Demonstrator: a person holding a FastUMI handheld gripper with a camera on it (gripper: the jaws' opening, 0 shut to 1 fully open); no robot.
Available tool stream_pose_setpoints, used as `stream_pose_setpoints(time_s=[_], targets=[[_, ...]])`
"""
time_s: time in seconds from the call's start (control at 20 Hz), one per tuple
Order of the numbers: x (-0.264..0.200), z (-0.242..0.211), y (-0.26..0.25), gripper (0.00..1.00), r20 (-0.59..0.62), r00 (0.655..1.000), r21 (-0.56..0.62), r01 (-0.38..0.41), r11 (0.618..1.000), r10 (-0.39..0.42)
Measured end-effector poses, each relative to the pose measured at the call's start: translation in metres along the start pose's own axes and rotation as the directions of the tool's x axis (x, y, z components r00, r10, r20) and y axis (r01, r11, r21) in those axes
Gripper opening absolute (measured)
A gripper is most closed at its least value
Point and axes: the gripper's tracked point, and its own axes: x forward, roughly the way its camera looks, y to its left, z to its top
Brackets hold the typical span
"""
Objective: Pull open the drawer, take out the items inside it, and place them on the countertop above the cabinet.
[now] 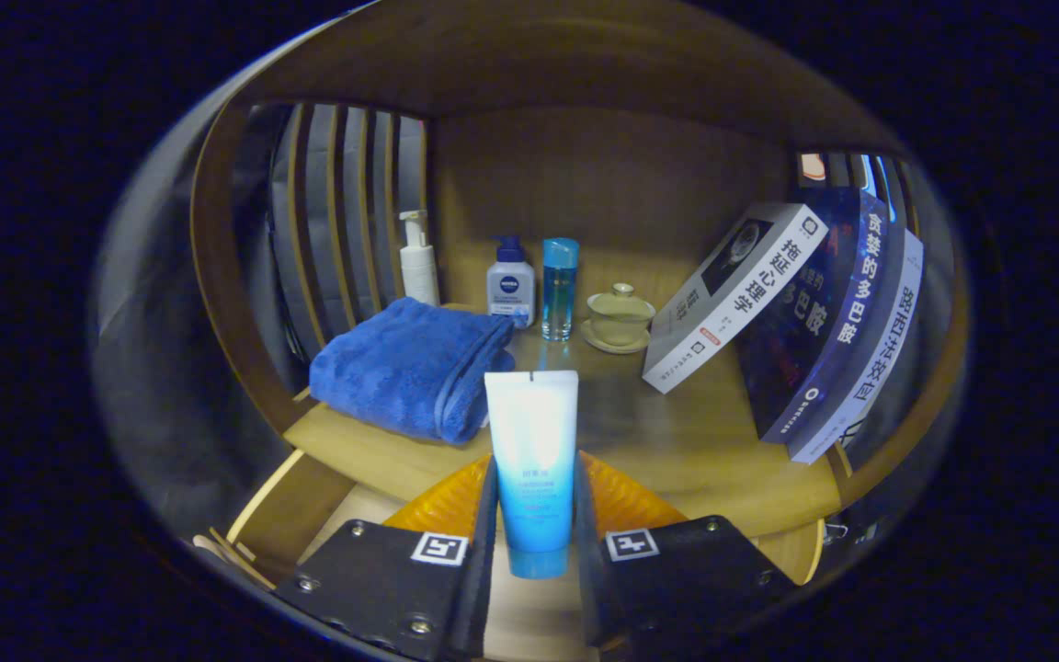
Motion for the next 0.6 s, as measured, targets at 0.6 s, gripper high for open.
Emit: stream_pose_setpoints(time_s=[0.6], targets=[[0.052, -0.016, -0.001, 0.4, -0.058, 0.996, -0.017, 0.072, 0.997, -0.073]])
